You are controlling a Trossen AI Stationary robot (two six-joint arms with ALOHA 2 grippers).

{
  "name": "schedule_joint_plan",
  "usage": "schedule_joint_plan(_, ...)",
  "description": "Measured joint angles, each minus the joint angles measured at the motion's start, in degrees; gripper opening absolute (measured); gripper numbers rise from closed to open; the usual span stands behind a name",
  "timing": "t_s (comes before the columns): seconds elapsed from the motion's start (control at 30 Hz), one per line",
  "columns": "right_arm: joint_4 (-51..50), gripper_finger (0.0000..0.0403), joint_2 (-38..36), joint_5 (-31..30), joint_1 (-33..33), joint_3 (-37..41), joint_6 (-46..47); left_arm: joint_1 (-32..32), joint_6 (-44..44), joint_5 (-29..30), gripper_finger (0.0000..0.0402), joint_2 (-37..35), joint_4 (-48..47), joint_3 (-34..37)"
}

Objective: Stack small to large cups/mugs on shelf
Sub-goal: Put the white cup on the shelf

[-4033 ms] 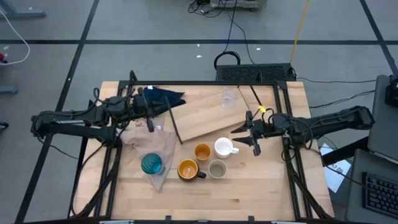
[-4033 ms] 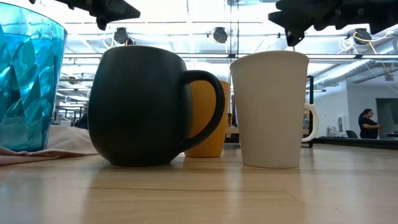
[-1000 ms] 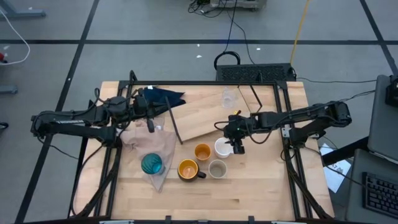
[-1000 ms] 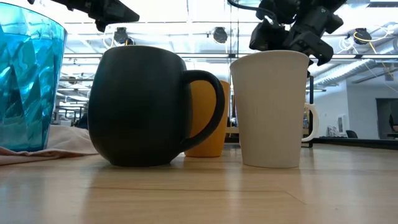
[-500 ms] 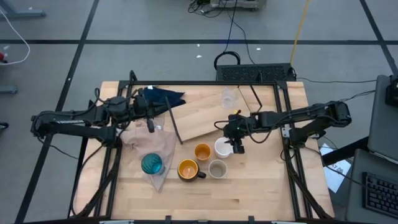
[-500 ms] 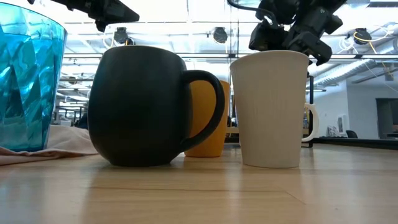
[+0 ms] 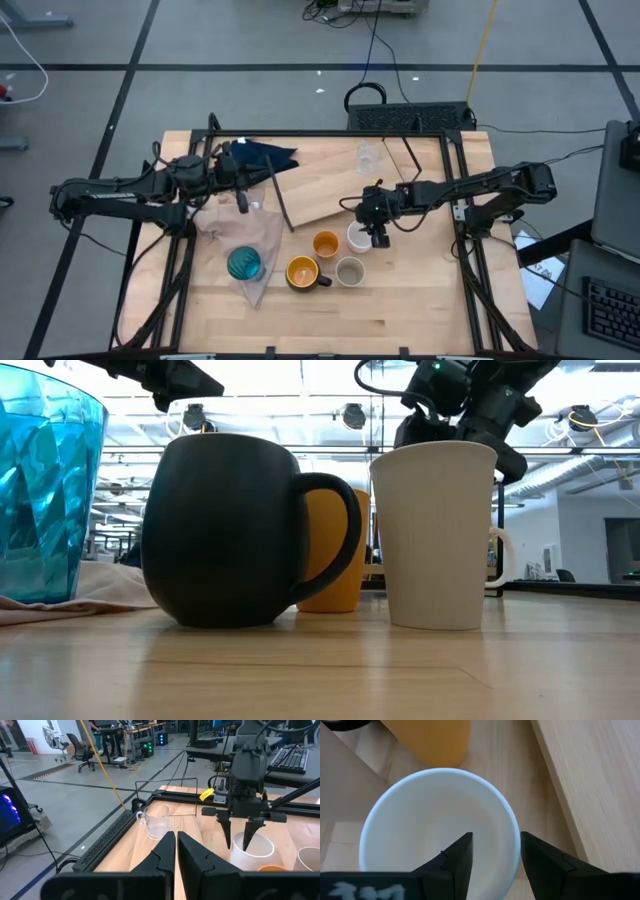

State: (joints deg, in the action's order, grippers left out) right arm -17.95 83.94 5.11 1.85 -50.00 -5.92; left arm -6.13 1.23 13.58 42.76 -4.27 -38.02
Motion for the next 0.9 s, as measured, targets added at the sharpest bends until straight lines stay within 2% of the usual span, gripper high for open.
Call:
schedule_joint_plan(0.23,-0.3,0.0115,0.0,0.0,0.0,0.0,-0.1,0.0,0.0,0.0,0.0021,0.0,0.0,0.0)
schedule_joint_plan(0.7,-0.2,0.0010,-0.1,-0.2,0.0,-0.1,-2.9,0.0,0.0,0.0,0.0021,0.0,-0.2,0.0)
schedule_joint_plan(0.9,0.5,0.0008,-0.1,-0.4,0.0,-0.1,-2.3,0.0,0.0,0.0,0.0021,0.0,-0.2,0.0)
